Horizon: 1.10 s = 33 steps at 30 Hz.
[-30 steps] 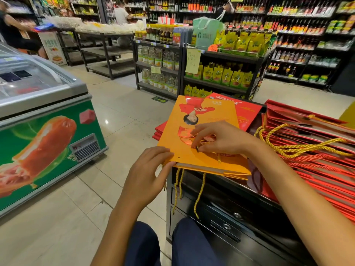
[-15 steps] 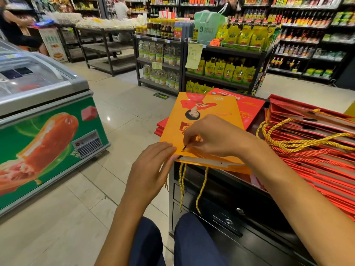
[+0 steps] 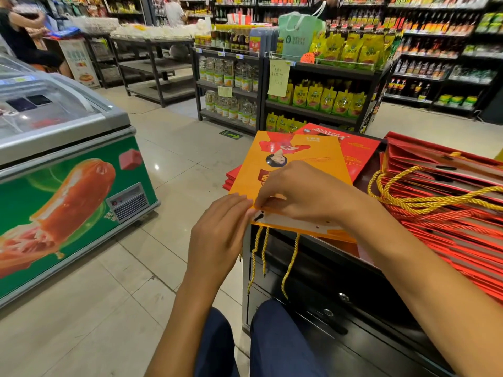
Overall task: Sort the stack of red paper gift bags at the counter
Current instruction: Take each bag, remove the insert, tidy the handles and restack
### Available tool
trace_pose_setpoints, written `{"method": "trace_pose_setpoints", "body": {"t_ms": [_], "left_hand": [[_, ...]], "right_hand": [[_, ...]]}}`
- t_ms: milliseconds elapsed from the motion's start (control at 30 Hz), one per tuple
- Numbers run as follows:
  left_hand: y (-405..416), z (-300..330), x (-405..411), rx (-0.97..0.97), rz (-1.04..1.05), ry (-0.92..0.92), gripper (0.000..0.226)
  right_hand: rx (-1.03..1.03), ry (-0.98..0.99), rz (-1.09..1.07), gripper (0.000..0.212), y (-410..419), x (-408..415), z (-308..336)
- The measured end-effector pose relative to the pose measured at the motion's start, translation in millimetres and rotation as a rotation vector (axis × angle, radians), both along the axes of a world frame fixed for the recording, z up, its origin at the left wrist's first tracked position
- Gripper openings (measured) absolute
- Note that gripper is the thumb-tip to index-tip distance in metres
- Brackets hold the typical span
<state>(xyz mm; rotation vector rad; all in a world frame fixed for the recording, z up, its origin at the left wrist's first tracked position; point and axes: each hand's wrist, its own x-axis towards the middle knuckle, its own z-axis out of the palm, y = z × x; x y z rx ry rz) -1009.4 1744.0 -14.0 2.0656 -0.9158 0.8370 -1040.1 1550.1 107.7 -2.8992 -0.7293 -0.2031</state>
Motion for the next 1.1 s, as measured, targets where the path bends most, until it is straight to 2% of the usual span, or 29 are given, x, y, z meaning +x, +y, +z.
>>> {"method": "trace_pose_setpoints", "body": {"t_ms": [133, 200, 267, 400, 533, 867, 1100], "left_hand": [[-3, 1, 1, -0.048, 0.030, 0.020, 0.030], [-6, 0, 1, -0.076, 0.040, 0.018, 0.032], [-10, 0, 0, -0.110, 0.050, 0.005, 0.033], [-16, 4, -5, -0.253, 0.078, 0.052, 0.027], [-22, 6, -13, -0.233, 0.102, 0.026, 0.015], [-45, 23, -17, -0.389, 0.095, 0.339, 0.012], [-41, 23, -17, -0.388, 0.042, 0.371, 0.013]], "right_hand": [[0.173, 0.055, -0.112, 0.037, -10, -7, 0], [0.174, 0.060, -0.103, 0.041, -11, -10, 0], [0.123, 0.016, -0.100, 0.039, -9, -12, -4], [0.163, -0.053, -0.139, 0.035, -4, -13, -13], [0.235, -0.109, -0.149, 0.033, -2, -13, -17], [0.289, -0.163, -0.157, 0.030, 0, -11, -17], [0.348, -0.163, -0.174, 0.031, -6, -9, -19]]}}
